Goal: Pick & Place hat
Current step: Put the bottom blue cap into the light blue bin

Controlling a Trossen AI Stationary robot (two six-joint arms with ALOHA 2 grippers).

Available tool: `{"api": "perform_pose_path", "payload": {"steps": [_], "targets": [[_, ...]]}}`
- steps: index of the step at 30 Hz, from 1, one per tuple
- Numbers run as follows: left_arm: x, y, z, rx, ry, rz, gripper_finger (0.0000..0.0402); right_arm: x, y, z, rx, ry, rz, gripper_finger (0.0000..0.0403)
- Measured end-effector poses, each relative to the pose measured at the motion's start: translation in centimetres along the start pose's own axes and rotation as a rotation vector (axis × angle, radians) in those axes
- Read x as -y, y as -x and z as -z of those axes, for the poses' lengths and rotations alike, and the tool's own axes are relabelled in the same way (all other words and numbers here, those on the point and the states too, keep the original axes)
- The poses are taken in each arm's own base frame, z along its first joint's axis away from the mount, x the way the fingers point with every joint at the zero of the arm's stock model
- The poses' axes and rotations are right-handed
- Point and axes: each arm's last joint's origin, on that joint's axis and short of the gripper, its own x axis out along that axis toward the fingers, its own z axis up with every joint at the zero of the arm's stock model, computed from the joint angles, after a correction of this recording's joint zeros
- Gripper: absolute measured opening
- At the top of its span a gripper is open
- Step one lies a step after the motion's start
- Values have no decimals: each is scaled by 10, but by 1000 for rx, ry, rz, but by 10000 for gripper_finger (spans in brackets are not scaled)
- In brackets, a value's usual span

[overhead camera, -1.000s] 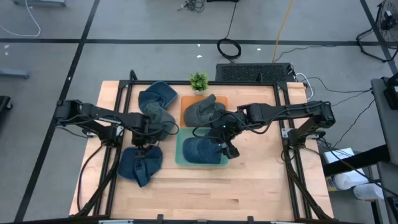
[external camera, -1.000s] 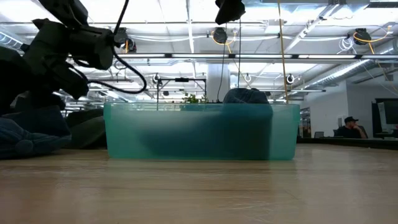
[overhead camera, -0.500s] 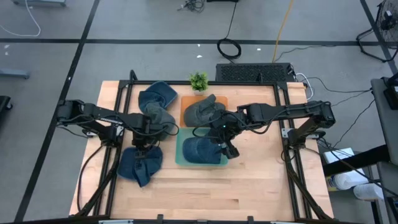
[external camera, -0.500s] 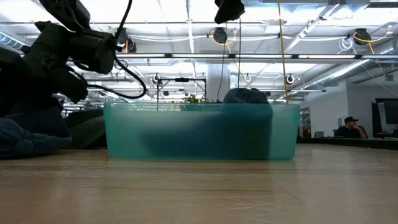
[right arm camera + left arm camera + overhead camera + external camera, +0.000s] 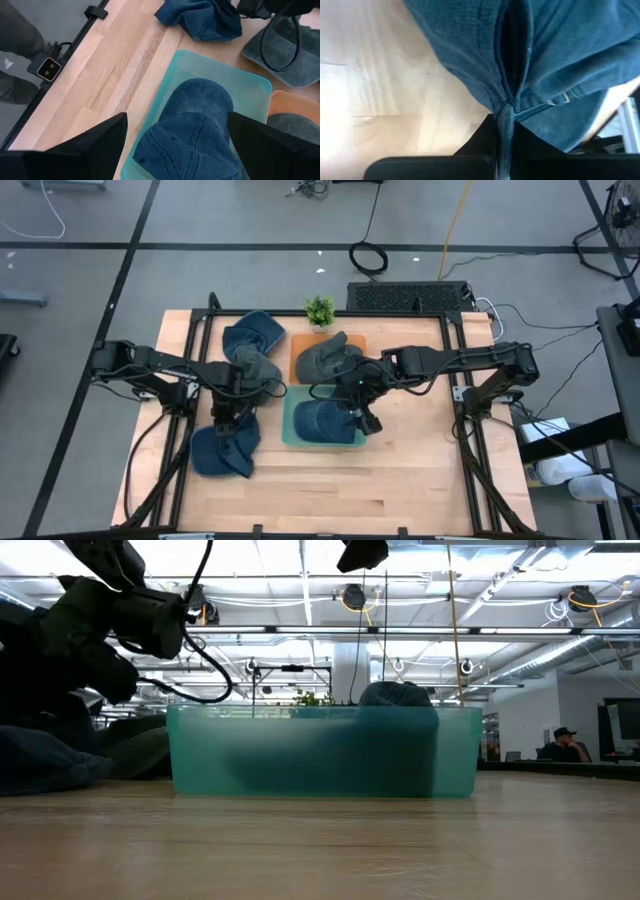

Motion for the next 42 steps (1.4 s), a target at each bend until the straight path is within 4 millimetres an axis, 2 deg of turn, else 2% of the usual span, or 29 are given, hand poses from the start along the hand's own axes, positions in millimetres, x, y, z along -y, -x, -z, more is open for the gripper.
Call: {"api": "perform_pose_path", "payload": {"steps": [3, 6, 12, 17, 24, 31, 42], "targets": [[4, 7, 0, 15, -13, 11, 10, 1, 0, -2, 25, -39, 6, 329], [12, 21, -1, 62, -34, 20, 10, 1, 4, -7, 77, -161, 11, 329], [33, 62, 3, 170, -104, 37, 9, -1, 18, -13, 165, -298, 8, 329], [48, 98, 14, 249, -135, -18, 9, -4, 34, -20, 260, -377, 0, 329], [63, 144, 36, 319, -139, -204, 9, 0, 50, -32, 429, -517, -28, 329], [77, 183, 50, 489, -162, -320, 9, 5, 59, -37, 503, -733, -110, 329], [92, 222, 69, 717, -241, -679, 9, 21, 74, -48, 679, -1078, -272, 329]]}}
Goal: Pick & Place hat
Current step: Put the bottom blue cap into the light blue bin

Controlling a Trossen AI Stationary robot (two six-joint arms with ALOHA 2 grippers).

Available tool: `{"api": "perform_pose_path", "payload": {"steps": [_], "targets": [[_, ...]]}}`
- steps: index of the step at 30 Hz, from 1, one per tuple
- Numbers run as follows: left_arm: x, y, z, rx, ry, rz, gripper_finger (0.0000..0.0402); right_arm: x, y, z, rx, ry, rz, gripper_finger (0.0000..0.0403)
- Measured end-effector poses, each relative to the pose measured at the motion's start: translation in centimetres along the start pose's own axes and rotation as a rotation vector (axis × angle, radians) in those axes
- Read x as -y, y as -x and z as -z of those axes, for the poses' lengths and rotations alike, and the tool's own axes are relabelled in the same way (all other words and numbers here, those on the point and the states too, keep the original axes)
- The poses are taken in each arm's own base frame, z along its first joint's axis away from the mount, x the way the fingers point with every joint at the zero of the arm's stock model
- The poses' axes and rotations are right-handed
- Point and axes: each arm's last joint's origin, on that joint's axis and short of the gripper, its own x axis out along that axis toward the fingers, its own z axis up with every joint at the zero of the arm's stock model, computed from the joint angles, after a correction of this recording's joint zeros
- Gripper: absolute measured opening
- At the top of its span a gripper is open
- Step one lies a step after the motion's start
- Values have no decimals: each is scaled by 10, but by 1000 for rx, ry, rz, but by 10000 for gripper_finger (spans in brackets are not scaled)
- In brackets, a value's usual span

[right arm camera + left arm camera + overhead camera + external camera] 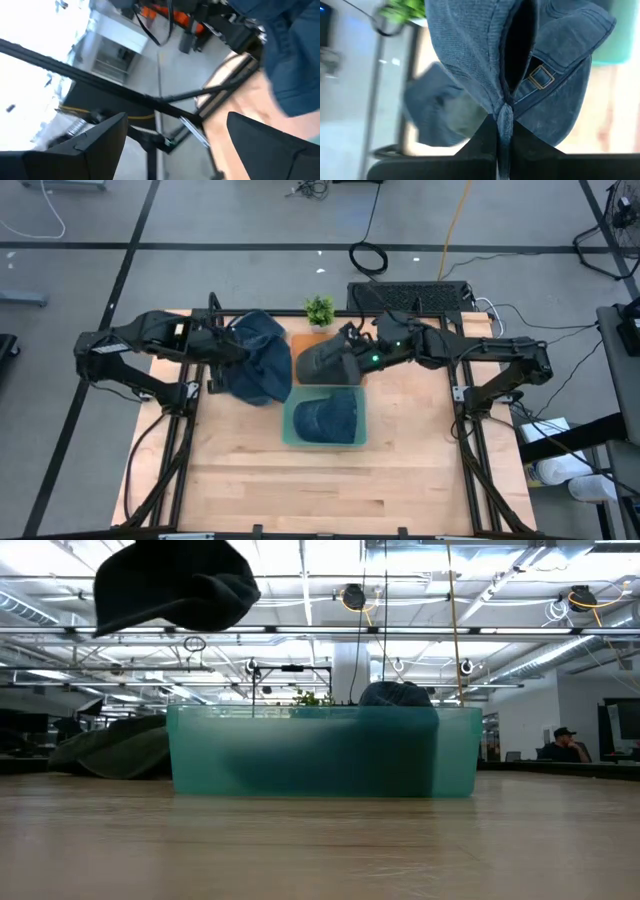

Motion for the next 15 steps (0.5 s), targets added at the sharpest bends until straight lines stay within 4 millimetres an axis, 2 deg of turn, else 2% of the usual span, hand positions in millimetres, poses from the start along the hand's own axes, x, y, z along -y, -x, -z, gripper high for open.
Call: {"api": "perform_pose_path", "payload": {"steps": [12, 15], "targets": [[-3, 14, -3, 57, -174, -264, 9, -6, 2, -10, 60, -157, -90, 329], [-2, 16, -3, 57, -239, -342, 9, -6, 2, -10, 59, -113, -84, 329]]}}
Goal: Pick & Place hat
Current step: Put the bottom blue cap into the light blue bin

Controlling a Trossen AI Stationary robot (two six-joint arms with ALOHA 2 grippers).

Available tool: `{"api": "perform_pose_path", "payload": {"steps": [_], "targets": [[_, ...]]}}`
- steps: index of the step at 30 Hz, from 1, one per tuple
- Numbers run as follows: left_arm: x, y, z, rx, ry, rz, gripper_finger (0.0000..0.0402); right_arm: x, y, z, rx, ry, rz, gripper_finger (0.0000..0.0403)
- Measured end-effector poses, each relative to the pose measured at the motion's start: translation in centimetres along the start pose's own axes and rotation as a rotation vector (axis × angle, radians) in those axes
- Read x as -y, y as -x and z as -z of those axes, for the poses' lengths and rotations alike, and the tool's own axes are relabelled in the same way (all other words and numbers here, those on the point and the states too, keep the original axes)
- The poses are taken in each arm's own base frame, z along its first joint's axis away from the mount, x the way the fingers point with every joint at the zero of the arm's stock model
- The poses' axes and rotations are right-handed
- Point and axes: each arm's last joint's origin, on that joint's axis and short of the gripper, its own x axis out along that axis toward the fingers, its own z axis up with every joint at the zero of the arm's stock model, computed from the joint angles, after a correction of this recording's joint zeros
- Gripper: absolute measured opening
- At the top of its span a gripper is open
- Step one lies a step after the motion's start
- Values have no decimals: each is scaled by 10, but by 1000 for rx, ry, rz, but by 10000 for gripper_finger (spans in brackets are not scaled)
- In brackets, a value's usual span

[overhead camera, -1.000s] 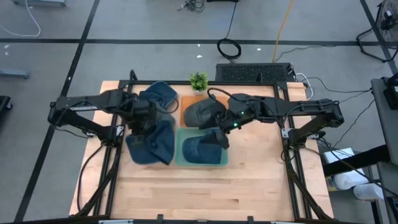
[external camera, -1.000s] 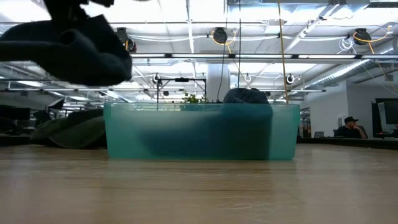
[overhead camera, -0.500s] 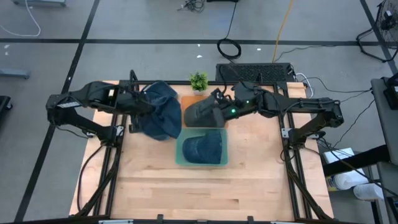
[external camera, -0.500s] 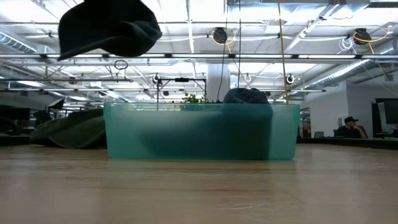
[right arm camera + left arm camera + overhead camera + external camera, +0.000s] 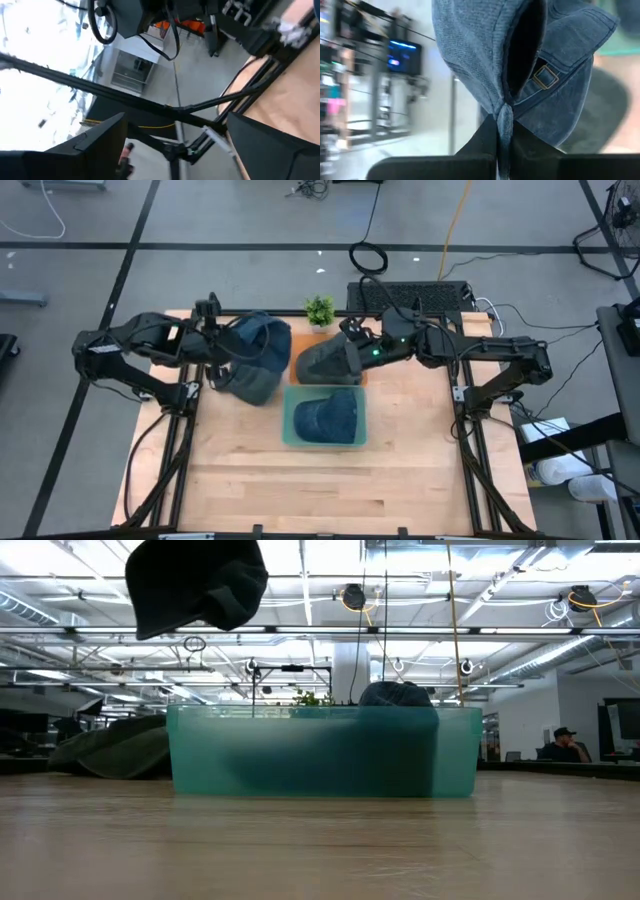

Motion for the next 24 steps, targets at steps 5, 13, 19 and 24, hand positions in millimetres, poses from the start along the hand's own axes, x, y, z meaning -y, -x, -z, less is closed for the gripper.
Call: {"api": "perform_pose_path", "payload": {"steps": [5, 13, 19, 24], "targets": [[3, 4, -6, 30, -84, -124, 9, 0, 0, 0, 1, 194, 1, 329], [12, 17, -13, 98, -190, -279, 9, 0, 0, 0, 12, 505, 10, 329], [21, 28, -14, 137, -236, -359, 8, 1, 0, -4, 100, 920, 103, 329], [26, 35, -14, 163, -254, -426, 8, 2, 1, -7, 166, 1201, 237, 329]]}}
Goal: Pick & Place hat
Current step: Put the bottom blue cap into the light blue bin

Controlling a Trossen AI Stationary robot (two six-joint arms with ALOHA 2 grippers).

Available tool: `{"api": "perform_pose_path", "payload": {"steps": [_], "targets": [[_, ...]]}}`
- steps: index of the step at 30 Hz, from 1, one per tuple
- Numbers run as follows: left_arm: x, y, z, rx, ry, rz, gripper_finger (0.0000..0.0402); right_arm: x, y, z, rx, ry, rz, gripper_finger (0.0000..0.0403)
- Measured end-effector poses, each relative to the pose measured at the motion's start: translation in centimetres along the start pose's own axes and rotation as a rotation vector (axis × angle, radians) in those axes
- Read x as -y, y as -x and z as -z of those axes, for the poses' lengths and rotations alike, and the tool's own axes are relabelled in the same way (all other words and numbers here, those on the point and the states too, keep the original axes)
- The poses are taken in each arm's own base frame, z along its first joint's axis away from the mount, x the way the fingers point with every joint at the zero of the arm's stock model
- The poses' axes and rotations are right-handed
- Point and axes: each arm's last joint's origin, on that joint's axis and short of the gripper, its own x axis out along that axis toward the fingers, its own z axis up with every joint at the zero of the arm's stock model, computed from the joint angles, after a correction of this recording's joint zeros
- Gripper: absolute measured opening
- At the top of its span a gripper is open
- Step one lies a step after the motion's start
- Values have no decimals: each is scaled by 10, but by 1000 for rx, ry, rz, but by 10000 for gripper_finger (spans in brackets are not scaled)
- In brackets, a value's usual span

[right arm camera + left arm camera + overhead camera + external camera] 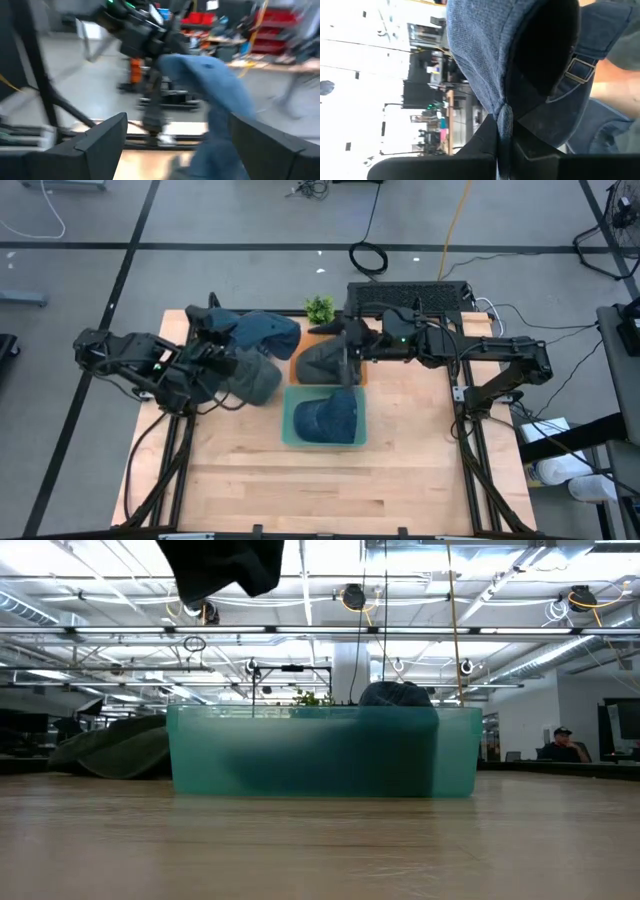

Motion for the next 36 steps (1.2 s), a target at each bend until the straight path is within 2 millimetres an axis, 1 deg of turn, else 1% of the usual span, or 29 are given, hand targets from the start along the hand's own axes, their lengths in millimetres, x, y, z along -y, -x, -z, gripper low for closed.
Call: {"api": "perform_pose_path", "payload": {"steps": [2, 5, 8, 12, 19, 22, 29, 36], "targets": [[0, 3, -2, 14, 2, -21, 8, 1, 0, 0, -3, 92, 45, 329], [0, 7, -7, 51, -2, -31, 8, 3, 0, 0, -7, 181, 87, 329], [0, 10, -14, 86, -9, -44, 8, 3, 0, -1, 1, 232, 101, 329], [-1, 12, -23, 115, -9, -66, 8, 3, 0, -5, 36, 258, 104, 329], [1, 10, -34, 122, -18, -81, 8, 3, 0, -5, 38, 246, 103, 329], [1, 9, -38, 127, 10, -88, 8, 3, 0, -4, 33, 221, 99, 327], [0, 9, -41, 136, 65, -89, 8, 2, -4, 6, -46, 208, 87, 296], [0, 9, -42, 150, 63, -74, 8, 2, -4, 8, -61, 182, 85, 265]]}}
